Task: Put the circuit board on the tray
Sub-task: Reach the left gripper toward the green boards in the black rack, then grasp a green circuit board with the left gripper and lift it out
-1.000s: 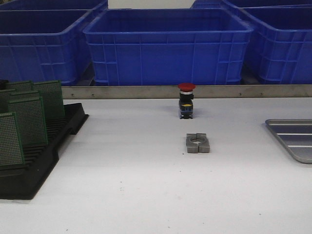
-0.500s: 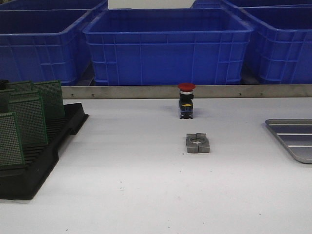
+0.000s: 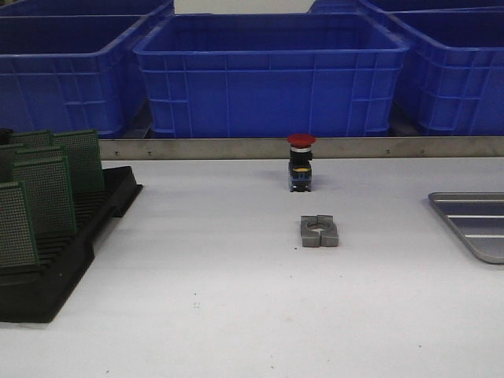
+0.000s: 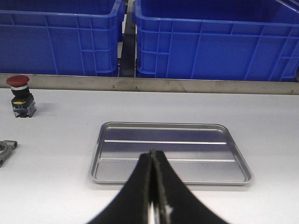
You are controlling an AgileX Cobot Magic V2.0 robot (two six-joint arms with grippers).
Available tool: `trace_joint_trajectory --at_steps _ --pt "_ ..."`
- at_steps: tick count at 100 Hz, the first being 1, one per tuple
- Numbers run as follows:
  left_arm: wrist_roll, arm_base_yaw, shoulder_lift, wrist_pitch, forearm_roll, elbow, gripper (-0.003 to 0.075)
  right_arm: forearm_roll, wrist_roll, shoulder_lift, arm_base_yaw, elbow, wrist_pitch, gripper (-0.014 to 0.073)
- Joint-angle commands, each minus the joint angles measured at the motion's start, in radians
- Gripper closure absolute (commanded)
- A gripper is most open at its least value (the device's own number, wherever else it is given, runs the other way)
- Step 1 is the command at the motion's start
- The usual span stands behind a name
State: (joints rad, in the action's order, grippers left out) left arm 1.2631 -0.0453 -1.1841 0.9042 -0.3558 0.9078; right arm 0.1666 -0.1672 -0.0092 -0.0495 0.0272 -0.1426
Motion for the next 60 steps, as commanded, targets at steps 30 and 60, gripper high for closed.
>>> trace_joint_trajectory --at_steps 30,60 --pt "0.306 -0.070 -0.159 -0.148 -0.027 0.039 0.0419 0.014 0.002 -0.023 -0.006 -0.001 0.073 0.0653" --pt "0.306 -0.105 -0.265 -0.195 -0.022 0.039 0.0419 0.014 0.002 -0.023 -0.006 -0.001 0.073 0.0653"
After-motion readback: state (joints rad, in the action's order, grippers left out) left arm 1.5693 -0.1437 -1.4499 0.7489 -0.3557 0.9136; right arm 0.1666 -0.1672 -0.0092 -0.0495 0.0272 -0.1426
